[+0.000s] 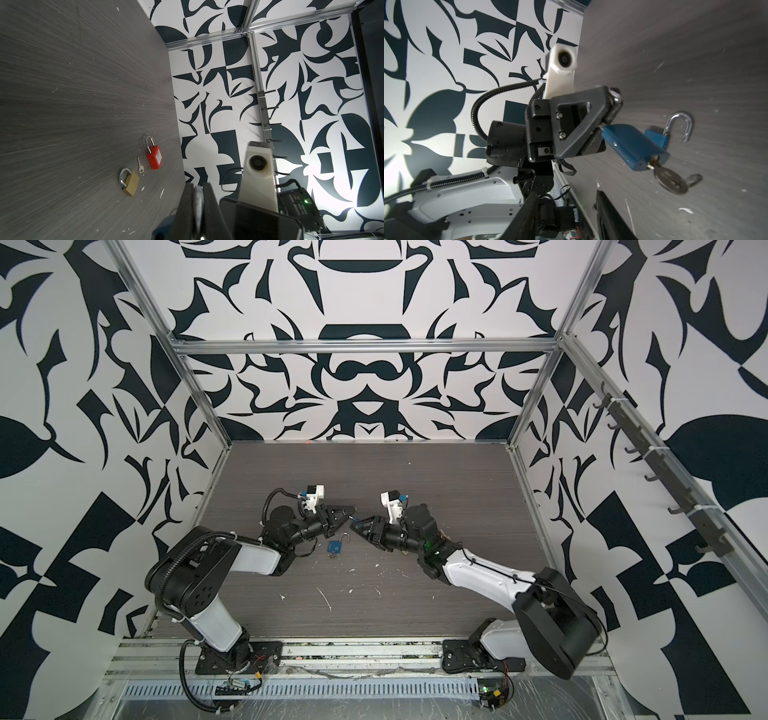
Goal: Lock with the key
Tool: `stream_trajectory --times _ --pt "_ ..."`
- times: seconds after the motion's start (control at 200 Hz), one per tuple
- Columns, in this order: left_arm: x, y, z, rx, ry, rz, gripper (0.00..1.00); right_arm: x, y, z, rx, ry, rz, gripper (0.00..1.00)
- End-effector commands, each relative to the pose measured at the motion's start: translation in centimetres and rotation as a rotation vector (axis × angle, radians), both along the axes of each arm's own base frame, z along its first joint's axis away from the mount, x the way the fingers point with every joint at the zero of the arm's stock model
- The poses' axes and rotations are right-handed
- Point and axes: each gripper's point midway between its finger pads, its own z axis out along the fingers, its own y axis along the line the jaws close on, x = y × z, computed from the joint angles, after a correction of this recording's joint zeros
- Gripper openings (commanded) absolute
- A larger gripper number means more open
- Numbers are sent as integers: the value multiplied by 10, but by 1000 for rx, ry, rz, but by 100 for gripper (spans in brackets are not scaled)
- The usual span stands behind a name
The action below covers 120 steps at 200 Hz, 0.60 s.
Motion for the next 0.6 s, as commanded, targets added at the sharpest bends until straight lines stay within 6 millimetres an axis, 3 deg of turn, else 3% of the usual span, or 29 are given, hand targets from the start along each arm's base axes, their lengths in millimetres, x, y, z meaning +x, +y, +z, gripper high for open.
stream_trajectory --times 0.0,0.065,0.18,0.405,0.47,0.595 --pt "-5 -2 21 -65 38 -28 0 -3 -29 14 -275 -376 -6 50" --pt "-7 -2 15 -56 107 -25 0 -2 -42 8 -372 -493 -20 51" --pt "-16 1 9 4 203 -5 0 1 -46 -2 -464 -618 6 52" --pt "-35 13 23 155 231 40 0 -4 -25 5 -407 -759 117 52" --pt "-40 15 39 146 195 30 0 -6 -20 12 -377 -790 136 52" --pt "-42 13 42 136 187 15 0 -10 -11 19 -315 -800 173 52"
